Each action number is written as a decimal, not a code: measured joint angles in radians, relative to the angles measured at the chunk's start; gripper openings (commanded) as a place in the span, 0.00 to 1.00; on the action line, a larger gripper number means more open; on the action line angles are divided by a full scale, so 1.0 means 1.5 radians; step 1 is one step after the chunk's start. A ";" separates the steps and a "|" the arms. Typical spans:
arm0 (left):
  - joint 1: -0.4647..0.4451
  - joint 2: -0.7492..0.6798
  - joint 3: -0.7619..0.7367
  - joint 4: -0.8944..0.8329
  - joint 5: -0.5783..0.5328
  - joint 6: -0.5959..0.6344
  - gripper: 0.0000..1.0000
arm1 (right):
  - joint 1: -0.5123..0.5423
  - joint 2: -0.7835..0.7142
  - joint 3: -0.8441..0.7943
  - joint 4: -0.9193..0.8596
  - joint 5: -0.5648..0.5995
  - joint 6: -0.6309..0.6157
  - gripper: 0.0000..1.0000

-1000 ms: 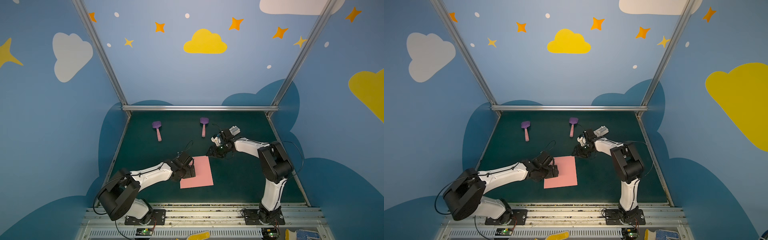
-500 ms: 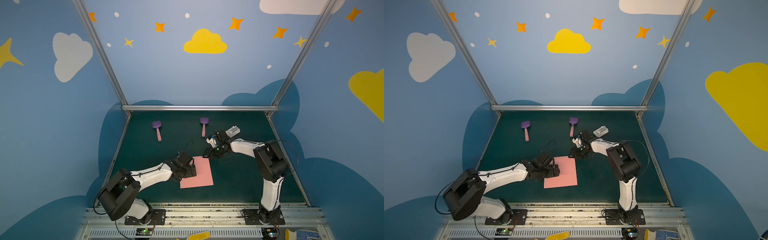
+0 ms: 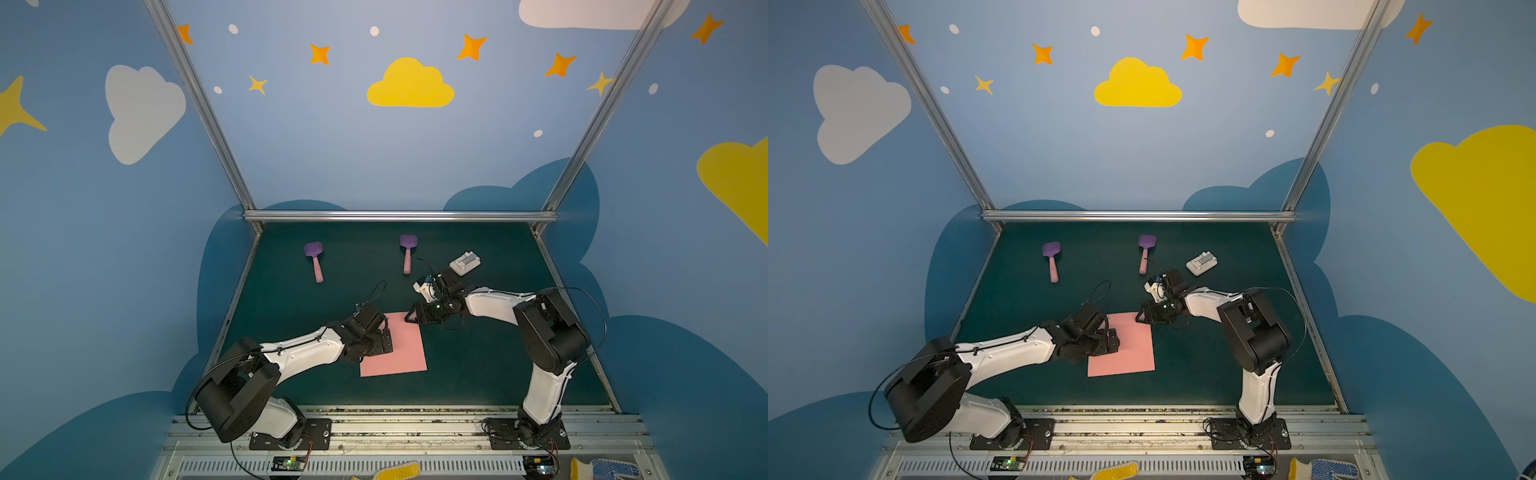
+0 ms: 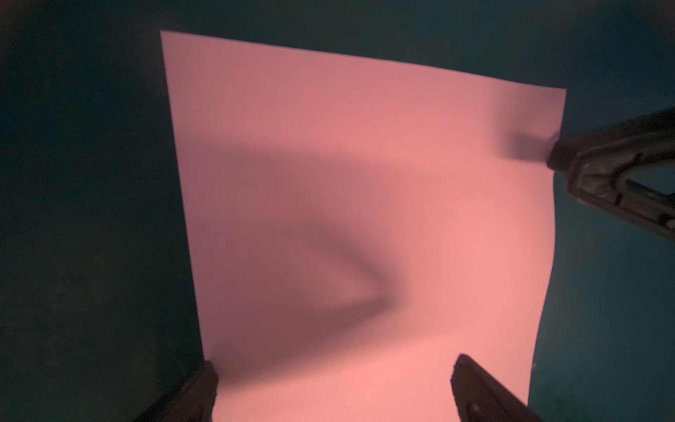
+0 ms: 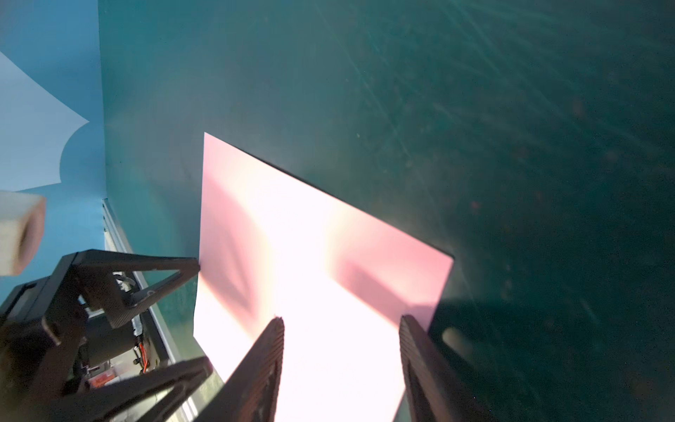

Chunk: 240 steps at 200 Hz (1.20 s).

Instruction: Fold a paper plane with a square sheet of paper (fold left side to right side)

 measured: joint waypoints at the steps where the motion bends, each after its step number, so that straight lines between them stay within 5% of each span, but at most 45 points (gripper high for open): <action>1: 0.000 0.000 0.000 0.001 0.000 0.000 1.00 | -0.001 -0.001 -0.002 0.000 0.001 0.000 0.54; 164: -0.001 -0.004 -0.006 0.008 -0.001 0.000 1.00 | -0.022 0.039 0.048 0.024 0.040 -0.014 0.51; 240: -0.001 -0.003 -0.006 0.008 -0.001 0.000 1.00 | -0.016 0.012 -0.046 0.150 0.026 -0.019 0.49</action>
